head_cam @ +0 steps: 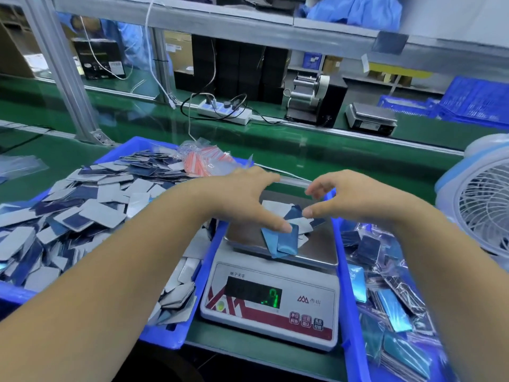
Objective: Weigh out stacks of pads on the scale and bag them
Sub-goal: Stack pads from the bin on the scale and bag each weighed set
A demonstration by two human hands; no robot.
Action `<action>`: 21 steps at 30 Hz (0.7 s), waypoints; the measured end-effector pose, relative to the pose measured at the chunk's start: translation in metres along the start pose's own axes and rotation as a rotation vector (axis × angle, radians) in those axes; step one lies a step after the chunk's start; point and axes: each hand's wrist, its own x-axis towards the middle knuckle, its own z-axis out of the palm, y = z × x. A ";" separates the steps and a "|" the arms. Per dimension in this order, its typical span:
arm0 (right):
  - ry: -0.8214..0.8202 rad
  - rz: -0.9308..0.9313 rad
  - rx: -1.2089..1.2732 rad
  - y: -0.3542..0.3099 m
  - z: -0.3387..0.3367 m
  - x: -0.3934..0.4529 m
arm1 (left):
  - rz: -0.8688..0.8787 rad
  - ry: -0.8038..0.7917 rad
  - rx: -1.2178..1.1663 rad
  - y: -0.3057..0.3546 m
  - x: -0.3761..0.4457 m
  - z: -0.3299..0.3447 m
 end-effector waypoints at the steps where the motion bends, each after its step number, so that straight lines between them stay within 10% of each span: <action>1: -0.040 0.003 -0.003 -0.001 0.002 0.002 | -0.006 -0.044 0.048 0.004 0.005 0.001; 21: -0.117 0.199 -0.159 -0.005 0.021 0.019 | -0.146 -0.132 0.218 0.029 0.043 0.005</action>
